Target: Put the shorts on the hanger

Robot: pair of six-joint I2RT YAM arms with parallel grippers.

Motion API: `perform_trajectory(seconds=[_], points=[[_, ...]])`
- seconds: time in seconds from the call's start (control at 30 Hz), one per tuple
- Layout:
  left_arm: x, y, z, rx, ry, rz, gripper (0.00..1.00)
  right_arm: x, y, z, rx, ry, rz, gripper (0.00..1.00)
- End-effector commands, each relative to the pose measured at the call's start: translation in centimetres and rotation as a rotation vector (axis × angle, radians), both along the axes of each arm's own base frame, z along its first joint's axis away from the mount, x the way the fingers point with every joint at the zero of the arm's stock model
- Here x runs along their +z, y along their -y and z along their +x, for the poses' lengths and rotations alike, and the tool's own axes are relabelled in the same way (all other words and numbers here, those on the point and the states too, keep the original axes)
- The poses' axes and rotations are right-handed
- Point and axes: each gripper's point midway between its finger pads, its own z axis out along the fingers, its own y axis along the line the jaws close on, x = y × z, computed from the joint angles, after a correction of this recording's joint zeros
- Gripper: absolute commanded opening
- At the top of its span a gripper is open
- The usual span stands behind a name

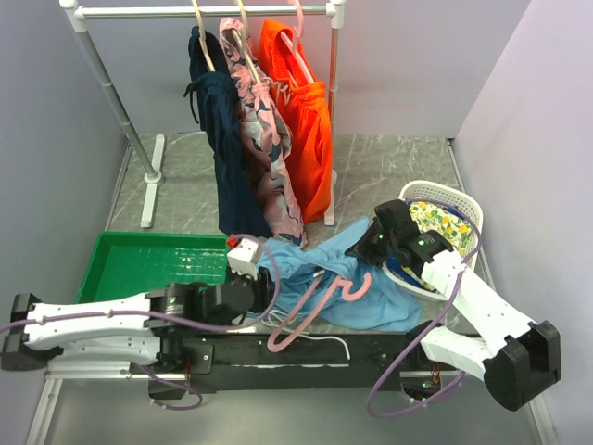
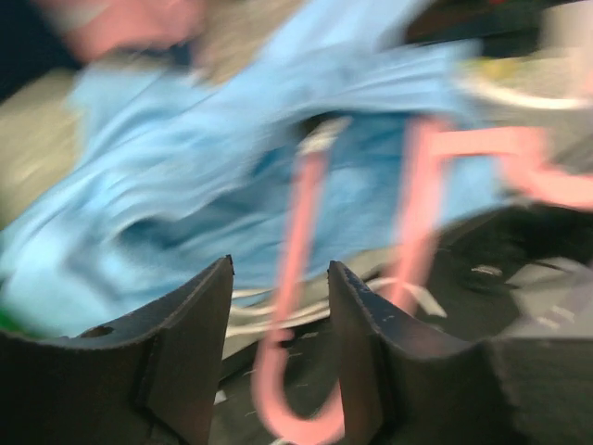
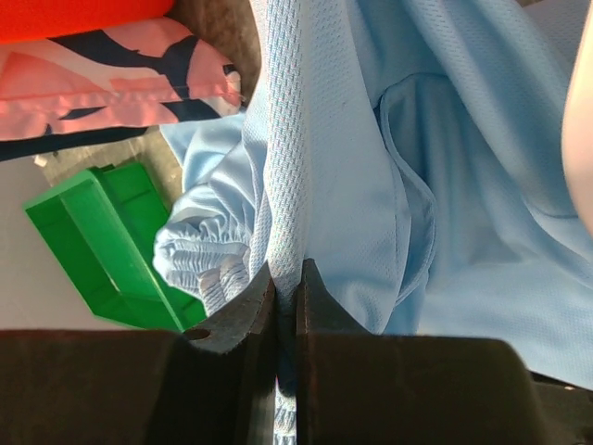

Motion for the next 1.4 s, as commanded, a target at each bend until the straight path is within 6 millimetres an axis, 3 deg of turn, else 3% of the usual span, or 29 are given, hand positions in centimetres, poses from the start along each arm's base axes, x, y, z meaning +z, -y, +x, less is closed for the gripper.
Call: perform_trajectory(seconds=[0.0, 0.1, 0.33, 0.57, 0.67, 0.77, 0.9, 0.93, 1.0, 1.03, 1.07, 1.17, 1.23, 1.3, 1.37], points=[[-5.5, -2.9, 1.1, 0.127, -0.200, 0.131, 0.47, 2.0, -0.4, 1.1, -0.032, 0.010, 0.030, 0.00], [-6.7, -3.3, 2.1, 0.155, -0.242, 0.137, 0.36, 2.6, -1.0, 1.2, -0.026, -0.007, 0.054, 0.00], [-9.6, -4.9, 4.7, 0.231, -0.273, 0.218, 0.39, 2.8, -1.1, 1.1, -0.074, -0.057, 0.087, 0.00], [-10.2, -4.1, 6.7, 0.224, -0.270, 0.183, 0.41, 3.5, -1.2, 1.3, -0.077, -0.045, 0.144, 0.00], [-10.5, -3.1, 7.3, 0.199, -0.262, 0.176, 0.41, 3.9, -0.4, 1.6, -0.105, -0.036, 0.119, 0.00], [-12.0, -2.7, 8.0, 0.200, -0.280, 0.209, 0.41, 4.1, -0.2, 2.0, -0.115, -0.036, 0.118, 0.00], [-13.5, -3.3, 8.1, 0.220, -0.293, 0.254, 0.36, 4.1, -0.2, 2.5, -0.146, -0.047, 0.121, 0.00], [-13.5, -3.6, 8.1, 0.227, -0.293, 0.261, 0.31, 4.0, 0.0, 2.7, -0.158, -0.046, 0.113, 0.00], [-13.0, -4.2, 7.9, 0.237, -0.287, 0.266, 0.21, 4.1, 0.4, 2.9, -0.191, -0.053, 0.098, 0.00], [-12.6, -4.4, 7.7, 0.236, -0.288, 0.261, 0.06, 3.9, 0.9, 3.1, -0.223, -0.050, 0.075, 0.00], [-11.3, -4.3, 7.5, 0.227, -0.280, 0.226, 0.01, 4.0, 1.2, 3.2, -0.243, -0.049, 0.070, 0.00], [-8.8, -4.7, 6.2, 0.179, -0.284, 0.185, 0.01, 4.5, 1.5, 4.1, -0.313, -0.037, 0.089, 0.00], [-8.3, -5.5, 5.1, 0.155, -0.303, 0.202, 0.01, 5.1, 1.5, 5.0, -0.361, -0.030, 0.110, 0.00], [-6.5, -4.2, 3.7, 0.087, -0.289, 0.123, 0.01, 6.5, 1.4, 6.0, -0.395, -0.013, 0.131, 0.00], [-6.2, -4.5, 3.0, 0.090, -0.324, 0.114, 0.01, 6.6, 1.8, 6.6, -0.426, -0.026, 0.101, 0.00]])
